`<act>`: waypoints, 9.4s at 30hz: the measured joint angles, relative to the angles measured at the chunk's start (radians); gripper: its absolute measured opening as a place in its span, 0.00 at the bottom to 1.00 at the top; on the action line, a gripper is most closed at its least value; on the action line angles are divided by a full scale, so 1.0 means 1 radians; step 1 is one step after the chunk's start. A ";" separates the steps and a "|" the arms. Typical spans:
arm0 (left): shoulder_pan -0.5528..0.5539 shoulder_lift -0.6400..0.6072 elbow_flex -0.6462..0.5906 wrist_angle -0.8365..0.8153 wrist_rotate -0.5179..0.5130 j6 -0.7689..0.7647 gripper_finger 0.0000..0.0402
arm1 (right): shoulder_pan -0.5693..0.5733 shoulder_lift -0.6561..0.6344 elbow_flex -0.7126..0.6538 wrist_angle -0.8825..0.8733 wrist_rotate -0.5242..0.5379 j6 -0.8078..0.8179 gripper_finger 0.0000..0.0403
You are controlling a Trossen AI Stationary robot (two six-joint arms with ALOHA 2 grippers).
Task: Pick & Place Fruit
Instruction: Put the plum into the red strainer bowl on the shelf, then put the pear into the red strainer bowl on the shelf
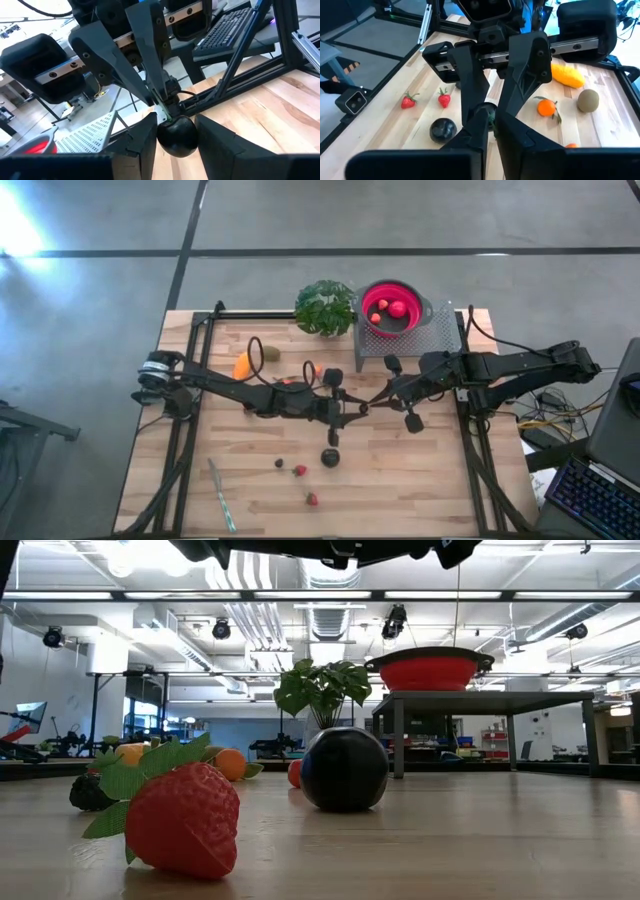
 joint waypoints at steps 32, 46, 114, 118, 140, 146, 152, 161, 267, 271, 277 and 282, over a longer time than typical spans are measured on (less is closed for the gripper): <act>0.000 0.000 0.008 -0.001 0.006 0.000 0.33 | 0.000 0.000 0.000 -0.019 0.007 0.001 0.02; 0.000 0.000 0.008 -0.001 0.009 0.000 0.34 | 0.000 0.000 0.000 -0.022 -0.004 0.004 0.11; 0.002 0.008 -0.006 -0.255 -0.139 -0.279 0.70 | -0.557 0.109 0.429 -0.582 0.182 -0.033 0.02; 0.002 0.011 -0.007 -0.258 -0.138 -0.288 0.70 | -0.712 0.192 0.460 -0.591 0.115 -0.066 0.02; 0.002 0.011 -0.008 -0.283 -0.137 -0.312 0.70 | -0.906 0.488 0.594 -0.664 0.049 -0.085 0.02; 0.002 0.011 -0.008 -0.282 -0.137 -0.313 0.70 | -0.914 0.501 0.594 -0.686 0.049 -0.071 0.02; 0.002 0.011 -0.008 -0.281 -0.137 -0.319 0.70 | -0.923 0.517 0.594 -0.715 0.052 -0.056 0.02; 0.002 0.011 -0.008 -0.281 -0.137 -0.319 0.70 | -0.926 0.514 0.593 -0.722 0.060 -0.057 0.04; 0.152 0.126 -0.020 -0.901 0.133 -0.150 0.32 | -0.465 0.020 0.410 -0.750 0.140 -0.018 0.40; 0.151 0.125 -0.015 -0.909 0.073 -0.183 0.33 | -0.465 0.020 0.405 -0.750 0.137 -0.001 0.41; 0.147 0.107 -0.014 -0.911 -0.022 -0.232 0.32 | -0.465 0.020 0.383 -0.748 0.081 0.017 0.37; 0.132 0.076 -0.015 -0.871 -0.133 -0.287 0.31 | -0.453 0.020 0.334 -0.700 0.009 0.029 0.33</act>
